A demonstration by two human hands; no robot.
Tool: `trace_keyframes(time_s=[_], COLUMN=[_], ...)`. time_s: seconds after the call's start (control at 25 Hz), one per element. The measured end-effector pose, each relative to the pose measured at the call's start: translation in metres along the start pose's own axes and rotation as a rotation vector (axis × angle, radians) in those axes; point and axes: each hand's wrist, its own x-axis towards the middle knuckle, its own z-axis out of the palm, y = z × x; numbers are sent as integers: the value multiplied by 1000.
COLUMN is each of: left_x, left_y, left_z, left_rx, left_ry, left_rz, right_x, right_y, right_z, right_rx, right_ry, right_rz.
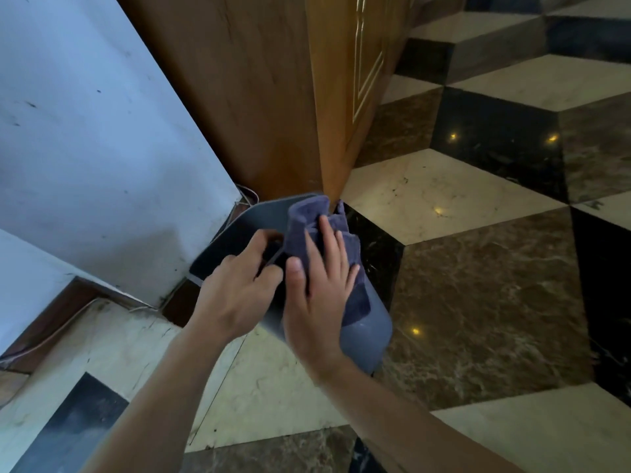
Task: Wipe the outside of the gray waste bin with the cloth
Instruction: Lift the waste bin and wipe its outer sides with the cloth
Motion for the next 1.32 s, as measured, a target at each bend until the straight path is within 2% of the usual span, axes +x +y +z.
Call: trace_keyframes(time_s=[0.16,0.44,0.68,0.84,1.12,1.24,1.32], left_x=[-5,7,11,14,16,13,10], left_y=[-2,1,-12,-20,-26,-33,-35], left_z=[1,8,-3,-10,-12,-13,-14], left_rx=[-154,-124,-64,-62,-68,-70,-104], left_ry=[-102,42,99,132,114,145,159], left_rz=[5,-51,-62,-135,-131,-122,-102], right_x=[-2,14,21,20,1,-8,-15], right_y=[8,18,50,85,121,105,83], right_z=[7,9,6,-3,-30,-28,-16], right_rx=[-141,-228,-294,-326,-278,-313,-378], right_ry=[-80,-151,-247,-294,-231,-237,-281], right_rz=[-103,-87,18,174,404,342,175])
